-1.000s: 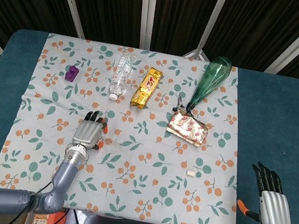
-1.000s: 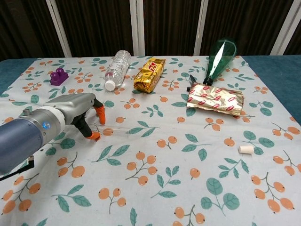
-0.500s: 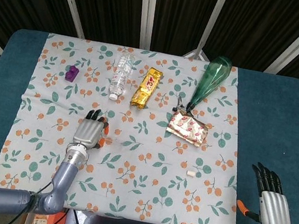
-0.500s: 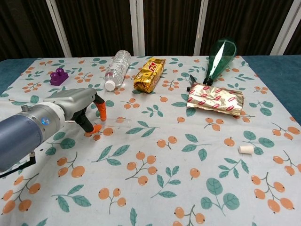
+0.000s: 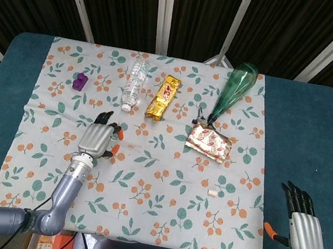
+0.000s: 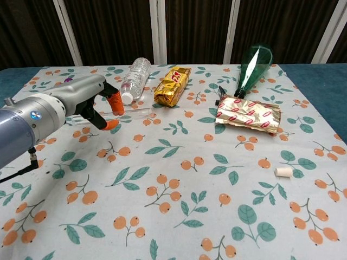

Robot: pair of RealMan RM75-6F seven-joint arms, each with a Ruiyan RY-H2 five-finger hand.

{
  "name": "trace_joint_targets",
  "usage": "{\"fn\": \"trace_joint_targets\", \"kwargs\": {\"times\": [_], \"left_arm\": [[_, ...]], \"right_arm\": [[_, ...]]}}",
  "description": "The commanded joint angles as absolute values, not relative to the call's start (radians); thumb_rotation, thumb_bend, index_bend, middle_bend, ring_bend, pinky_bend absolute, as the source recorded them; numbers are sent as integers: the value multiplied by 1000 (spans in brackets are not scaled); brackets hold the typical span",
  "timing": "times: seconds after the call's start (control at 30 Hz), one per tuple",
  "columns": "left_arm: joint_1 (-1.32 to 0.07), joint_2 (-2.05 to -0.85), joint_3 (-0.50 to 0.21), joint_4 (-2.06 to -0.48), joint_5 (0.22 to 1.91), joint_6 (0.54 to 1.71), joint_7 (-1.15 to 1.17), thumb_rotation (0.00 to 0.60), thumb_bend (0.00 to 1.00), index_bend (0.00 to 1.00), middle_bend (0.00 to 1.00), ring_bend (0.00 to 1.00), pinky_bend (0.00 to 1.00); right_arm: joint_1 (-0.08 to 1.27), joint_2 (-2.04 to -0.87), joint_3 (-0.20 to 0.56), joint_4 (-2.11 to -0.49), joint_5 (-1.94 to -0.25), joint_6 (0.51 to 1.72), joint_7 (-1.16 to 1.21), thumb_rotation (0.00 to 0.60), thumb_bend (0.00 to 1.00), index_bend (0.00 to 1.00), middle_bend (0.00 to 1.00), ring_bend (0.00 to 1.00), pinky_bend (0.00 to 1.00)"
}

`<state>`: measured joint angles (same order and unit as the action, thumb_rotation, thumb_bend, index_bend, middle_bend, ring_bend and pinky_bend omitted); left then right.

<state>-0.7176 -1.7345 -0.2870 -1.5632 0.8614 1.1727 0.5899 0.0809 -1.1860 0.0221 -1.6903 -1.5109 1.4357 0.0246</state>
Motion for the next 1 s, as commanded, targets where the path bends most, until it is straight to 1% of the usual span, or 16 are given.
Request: {"fn": "trace_joint_targets", "kwargs": {"times": [0.03, 0.1, 0.27, 0.4, 0.53, 0.63, 0.77, 1.0], "left_arm": [[-714, -1715, -290, -1575, 881, 1159, 561, 600, 591, 572, 408, 25, 0], [-716, -1707, -295, -1578, 888, 1151, 542, 600, 592, 575, 424, 35, 0], [-727, -1687, -305, -1570, 902, 1117, 501, 600, 592, 577, 427, 35, 0], [-743, -1673, -313, -1551, 915, 1086, 475, 600, 592, 578, 427, 35, 0], [-759, -1660, -327, -1534, 925, 1066, 452, 600, 592, 578, 427, 35, 0], [-770, -1649, -337, -1530, 925, 1052, 439, 600, 593, 578, 428, 35, 0], [-780, -1633, -343, -1535, 928, 1042, 429, 600, 593, 578, 427, 35, 0], [-787, -1613, -341, -1547, 925, 1041, 417, 600, 592, 578, 427, 35, 0]], "right_arm": [[83, -1189, 27, -1700, -1503, 1433, 14, 600, 250, 0, 0, 0, 0], [86, -1193, 32, -1706, -1498, 1431, 0, 600, 250, 0, 0, 0, 0], [105, -1212, 49, -1721, -1478, 1410, -44, 600, 250, 10, 0, 0, 0], [139, -1242, 73, -1733, -1456, 1373, -84, 600, 250, 150, 19, 0, 0], [186, -1291, 97, -1740, -1427, 1318, -147, 600, 250, 238, 76, 13, 0], [222, -1331, 113, -1744, -1395, 1276, -201, 600, 250, 277, 114, 49, 0], [247, -1373, 121, -1754, -1355, 1247, -262, 600, 250, 334, 119, 51, 0], [280, -1444, 118, -1722, -1271, 1198, -354, 600, 250, 353, 121, 51, 0]]}}
